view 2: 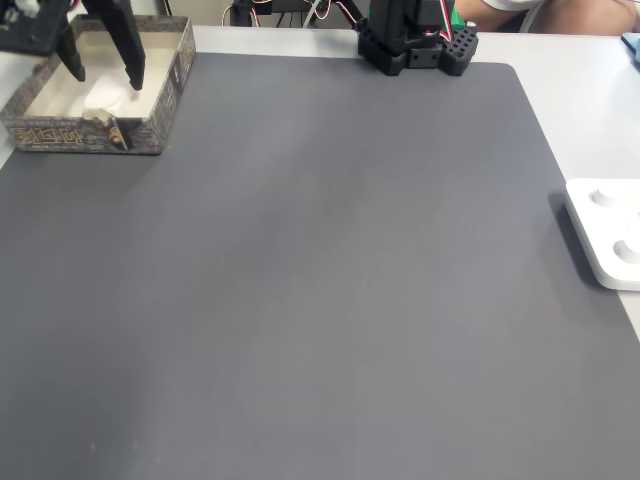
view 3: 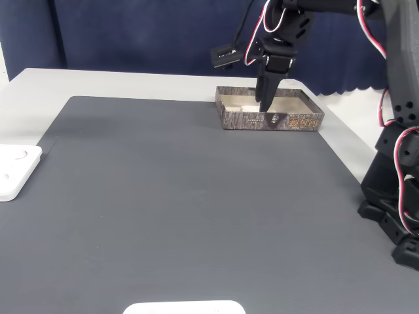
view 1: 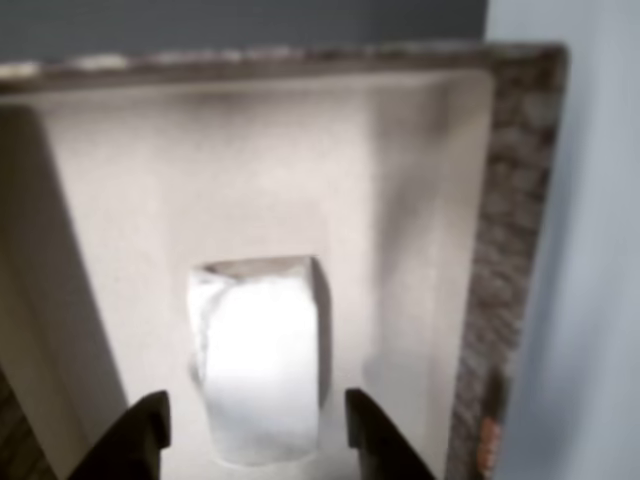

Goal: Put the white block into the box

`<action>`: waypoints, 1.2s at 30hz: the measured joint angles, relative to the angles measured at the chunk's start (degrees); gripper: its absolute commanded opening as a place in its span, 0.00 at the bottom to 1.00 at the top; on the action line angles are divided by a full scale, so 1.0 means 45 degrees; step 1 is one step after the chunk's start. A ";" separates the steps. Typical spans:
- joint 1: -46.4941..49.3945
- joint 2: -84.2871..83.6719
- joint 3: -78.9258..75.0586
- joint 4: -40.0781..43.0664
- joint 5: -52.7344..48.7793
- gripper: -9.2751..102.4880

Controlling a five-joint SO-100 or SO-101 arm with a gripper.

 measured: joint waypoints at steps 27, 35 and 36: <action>-0.1406 0.4648 0.3379 0.0000 -0.2598 0.18; -0.2793 0.7031 0.6426 0.0000 -0.4141 0.07; -0.2988 0.7324 0.6719 0.0039 -0.4434 0.07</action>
